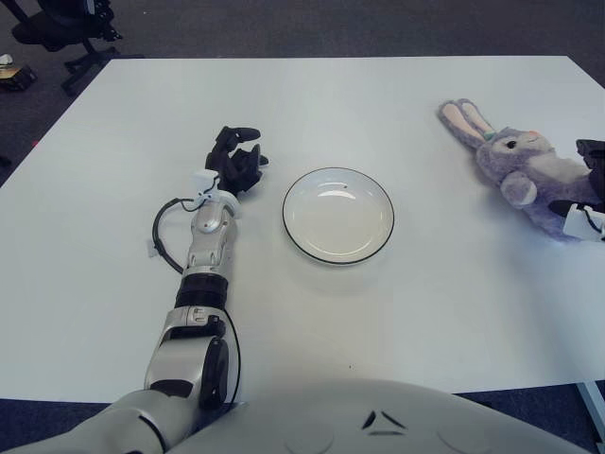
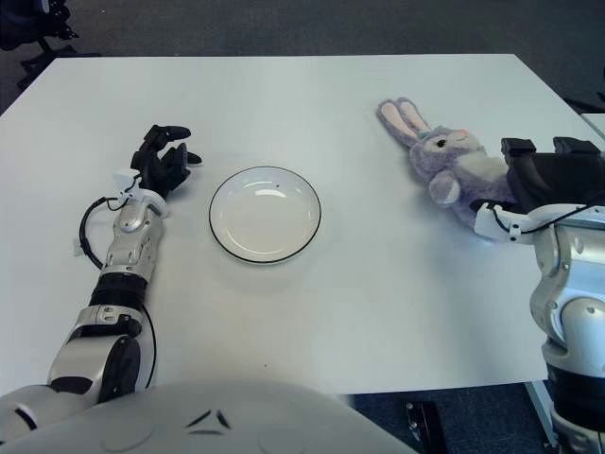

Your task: Put the doll into the plate.

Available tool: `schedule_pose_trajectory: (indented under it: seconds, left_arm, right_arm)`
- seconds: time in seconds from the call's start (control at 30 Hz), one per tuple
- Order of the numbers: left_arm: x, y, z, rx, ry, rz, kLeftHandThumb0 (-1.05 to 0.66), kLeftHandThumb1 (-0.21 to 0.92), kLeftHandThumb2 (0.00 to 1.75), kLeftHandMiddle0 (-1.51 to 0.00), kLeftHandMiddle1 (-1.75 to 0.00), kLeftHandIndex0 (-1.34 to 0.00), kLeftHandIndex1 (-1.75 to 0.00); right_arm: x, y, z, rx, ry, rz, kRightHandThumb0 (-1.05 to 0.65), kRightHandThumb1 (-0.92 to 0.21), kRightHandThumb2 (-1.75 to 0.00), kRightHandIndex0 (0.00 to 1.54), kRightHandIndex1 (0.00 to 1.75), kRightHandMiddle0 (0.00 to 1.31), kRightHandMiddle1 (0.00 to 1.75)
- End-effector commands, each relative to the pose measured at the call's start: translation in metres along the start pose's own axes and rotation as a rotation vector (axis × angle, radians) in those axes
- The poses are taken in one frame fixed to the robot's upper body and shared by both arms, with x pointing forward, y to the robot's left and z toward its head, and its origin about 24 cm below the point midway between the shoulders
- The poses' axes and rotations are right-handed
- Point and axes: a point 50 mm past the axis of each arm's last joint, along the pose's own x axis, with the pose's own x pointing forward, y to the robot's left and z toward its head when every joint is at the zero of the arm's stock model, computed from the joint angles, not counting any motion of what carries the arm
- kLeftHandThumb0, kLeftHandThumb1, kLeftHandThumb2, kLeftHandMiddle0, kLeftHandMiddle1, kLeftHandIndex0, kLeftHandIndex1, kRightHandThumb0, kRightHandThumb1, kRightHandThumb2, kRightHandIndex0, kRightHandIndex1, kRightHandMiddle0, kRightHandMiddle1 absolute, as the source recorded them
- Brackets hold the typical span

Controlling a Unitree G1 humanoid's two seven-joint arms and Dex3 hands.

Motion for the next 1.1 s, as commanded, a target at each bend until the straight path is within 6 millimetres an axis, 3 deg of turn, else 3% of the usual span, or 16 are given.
schedule_pose_trajectory:
  seconds: [0.0,0.33,0.8,1.07]
  left_arm:
    - [-0.009,0.006,-0.015,0.0,0.073,0.017,-0.01,0.7,0.64,-0.57,-1.53,-0.4,-1.36]
    - [-0.009,0.006,-0.015,0.0,0.076,0.02,-0.01,0.7,0.63,-0.57,-1.53,-0.4,-1.36]
    - [-0.011,0.005,-0.014,-0.002,0.08,0.026,-0.01,0.71,0.63,-0.57,-1.52,-0.4,-1.37]
    - [-0.012,0.005,-0.014,-0.004,0.082,0.028,-0.01,0.71,0.63,-0.57,-1.52,-0.4,-1.37]
  right_arm:
    - [0.003,-0.001,0.0,-0.021,0.005,-0.003,-1.02,-0.92,-0.65,0.23,0.01,0.18,0.03]
    - [0.018,0.015,0.002,0.01,-0.002,0.054,-1.02,-0.92,-0.67,0.24,0.01,0.18,0.03]
    - [0.062,0.055,0.011,0.065,-0.006,0.133,-1.03,-0.92,-0.67,0.31,0.03,0.19,0.03]
    - [0.071,0.064,0.015,0.133,-0.025,0.175,-1.03,-0.92,-0.67,0.38,0.04,0.22,0.04]
